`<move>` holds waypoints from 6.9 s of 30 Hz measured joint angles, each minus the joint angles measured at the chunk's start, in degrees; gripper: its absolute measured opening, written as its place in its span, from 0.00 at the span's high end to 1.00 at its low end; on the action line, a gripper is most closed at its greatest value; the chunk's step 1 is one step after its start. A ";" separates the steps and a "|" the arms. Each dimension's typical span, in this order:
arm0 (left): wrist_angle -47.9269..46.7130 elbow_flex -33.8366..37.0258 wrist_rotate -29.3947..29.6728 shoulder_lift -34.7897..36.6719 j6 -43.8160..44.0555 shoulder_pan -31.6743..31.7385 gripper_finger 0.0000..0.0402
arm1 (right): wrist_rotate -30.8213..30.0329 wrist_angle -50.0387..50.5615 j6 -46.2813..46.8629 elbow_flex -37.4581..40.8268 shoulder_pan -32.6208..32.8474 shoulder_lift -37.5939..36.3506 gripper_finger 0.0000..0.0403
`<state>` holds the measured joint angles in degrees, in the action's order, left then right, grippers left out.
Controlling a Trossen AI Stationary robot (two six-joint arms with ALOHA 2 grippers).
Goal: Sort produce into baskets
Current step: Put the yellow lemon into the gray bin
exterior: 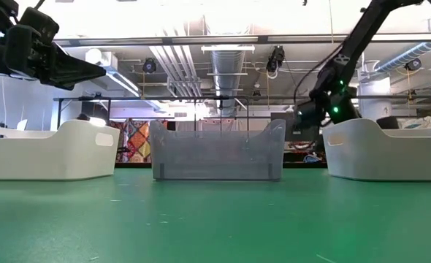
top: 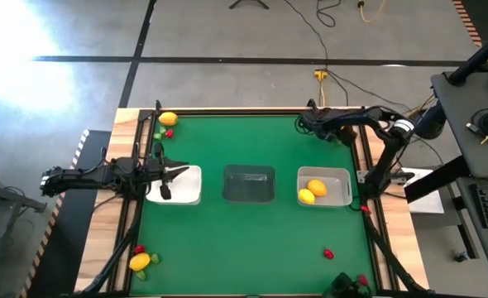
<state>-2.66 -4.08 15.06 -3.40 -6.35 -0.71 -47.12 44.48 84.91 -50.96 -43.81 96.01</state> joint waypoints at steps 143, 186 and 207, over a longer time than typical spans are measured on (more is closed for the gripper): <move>-76.04 -82.77 -13.07 -74.79 70.70 -29.43 0.87 | 34.91 -71.84 -78.80 -3.65 80.70 5.00 0.26; -44.54 -45.24 -52.71 -89.81 92.38 -46.29 0.48 | 34.58 -63.88 -86.76 -7.67 80.28 3.21 0.17; -45.82 -47.59 -54.04 -98.23 85.97 -50.37 0.35 | 34.50 -62.62 -86.41 -7.63 80.28 3.28 0.17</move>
<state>-48.48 -51.67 -38.98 -101.62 79.62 -51.08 -12.62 -18.14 -1.50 -58.59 36.47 99.29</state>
